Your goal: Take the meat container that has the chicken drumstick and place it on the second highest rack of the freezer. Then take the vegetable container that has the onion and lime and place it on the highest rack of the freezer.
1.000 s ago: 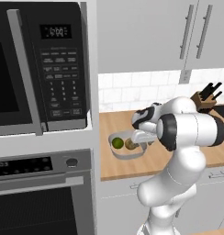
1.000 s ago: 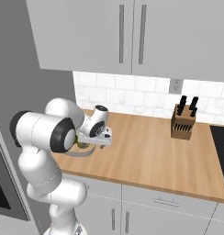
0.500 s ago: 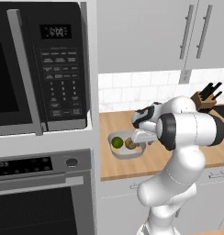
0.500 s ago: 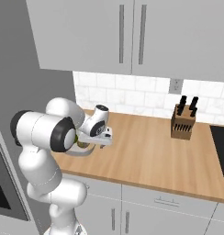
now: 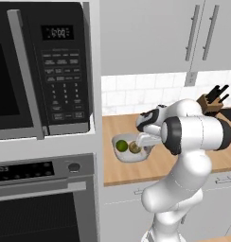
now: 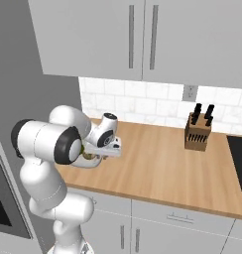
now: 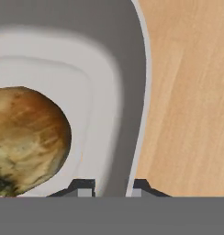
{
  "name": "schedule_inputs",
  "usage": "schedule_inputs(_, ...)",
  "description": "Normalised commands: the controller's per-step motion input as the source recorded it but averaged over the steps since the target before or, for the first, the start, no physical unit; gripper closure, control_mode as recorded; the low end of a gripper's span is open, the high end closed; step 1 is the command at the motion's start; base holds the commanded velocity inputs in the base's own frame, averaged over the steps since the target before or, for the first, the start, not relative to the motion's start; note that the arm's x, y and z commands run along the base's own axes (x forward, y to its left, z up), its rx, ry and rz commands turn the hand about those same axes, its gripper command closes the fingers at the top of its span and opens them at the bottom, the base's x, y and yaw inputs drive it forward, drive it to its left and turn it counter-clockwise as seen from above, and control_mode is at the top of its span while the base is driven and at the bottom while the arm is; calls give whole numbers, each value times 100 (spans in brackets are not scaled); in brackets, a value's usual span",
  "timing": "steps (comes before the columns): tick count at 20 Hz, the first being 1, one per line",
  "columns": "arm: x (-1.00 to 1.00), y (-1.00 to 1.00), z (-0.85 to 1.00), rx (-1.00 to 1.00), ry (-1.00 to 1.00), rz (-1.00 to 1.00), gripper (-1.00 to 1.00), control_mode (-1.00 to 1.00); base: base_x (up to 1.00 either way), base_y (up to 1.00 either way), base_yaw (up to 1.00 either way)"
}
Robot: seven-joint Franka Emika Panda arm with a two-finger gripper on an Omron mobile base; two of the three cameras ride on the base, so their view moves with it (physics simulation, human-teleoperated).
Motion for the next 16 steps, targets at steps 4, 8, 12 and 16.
schedule_inputs(4, 4, -11, 19, 2, 0, -1, 100, -100, 0, 0, 0)
schedule_inputs(8, -4, -38, 78, 9, 0, -14, 100, -100, 0, 0, 0)
schedule_inputs(12, -14, -49, 96, 9, 3, -22, 100, -100, 0, 0, 0)
schedule_inputs(16, -24, -47, 98, 8, 11, -29, 100, -100, 0, 0, 0)
